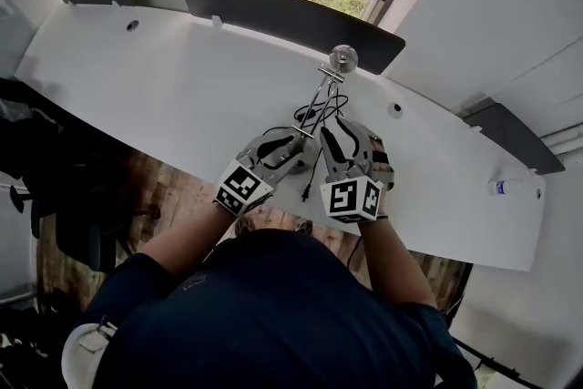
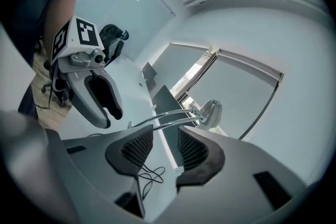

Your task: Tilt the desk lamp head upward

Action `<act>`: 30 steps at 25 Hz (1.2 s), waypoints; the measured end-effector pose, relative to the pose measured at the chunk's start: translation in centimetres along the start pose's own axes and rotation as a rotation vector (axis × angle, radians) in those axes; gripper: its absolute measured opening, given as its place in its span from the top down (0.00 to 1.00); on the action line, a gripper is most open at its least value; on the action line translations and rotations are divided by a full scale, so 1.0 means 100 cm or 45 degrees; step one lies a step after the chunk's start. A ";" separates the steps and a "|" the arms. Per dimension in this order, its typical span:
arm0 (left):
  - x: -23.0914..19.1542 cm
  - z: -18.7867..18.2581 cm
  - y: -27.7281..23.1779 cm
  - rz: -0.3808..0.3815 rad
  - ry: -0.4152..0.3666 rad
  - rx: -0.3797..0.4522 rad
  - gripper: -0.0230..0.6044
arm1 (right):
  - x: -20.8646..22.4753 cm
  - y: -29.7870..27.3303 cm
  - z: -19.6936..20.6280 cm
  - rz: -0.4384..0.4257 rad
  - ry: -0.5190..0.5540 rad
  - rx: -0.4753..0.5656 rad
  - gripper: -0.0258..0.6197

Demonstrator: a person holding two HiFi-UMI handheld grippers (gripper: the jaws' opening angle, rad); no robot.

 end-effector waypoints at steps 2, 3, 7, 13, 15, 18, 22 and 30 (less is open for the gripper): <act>0.005 -0.012 0.008 0.008 0.005 0.046 0.75 | -0.011 0.007 -0.001 -0.053 -0.093 0.010 0.74; 0.006 -0.017 0.012 0.011 0.008 0.066 0.76 | -0.015 0.010 -0.001 -0.080 -0.136 0.017 0.76; 0.014 -0.030 0.024 0.031 0.020 0.112 0.81 | -0.030 0.022 -0.001 -0.161 -0.246 0.021 0.83; 0.019 -0.033 0.036 0.032 0.026 0.129 0.87 | -0.044 0.034 -0.006 -0.270 -0.422 0.081 0.91; 0.021 -0.035 0.038 0.030 0.030 0.136 0.88 | -0.047 0.037 -0.008 -0.308 -0.493 0.122 0.91; 0.026 -0.037 0.040 0.040 0.022 0.138 0.90 | -0.052 0.043 -0.010 -0.351 -0.567 0.165 0.92; 0.034 -0.037 0.044 0.048 0.012 0.140 0.92 | -0.058 0.053 -0.010 -0.391 -0.677 0.189 0.93; 0.041 -0.033 0.047 0.037 0.029 0.156 0.95 | -0.068 0.061 -0.011 -0.486 -0.904 0.313 0.94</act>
Point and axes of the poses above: the fingertips, and each gripper's own axes: y backward along the fingers, x to its right, z out of its underside, the point moved 1 cm from there along y, backward along the fingers, and after that the axes turned 8 degrees about -x, right-handed, at the moved point
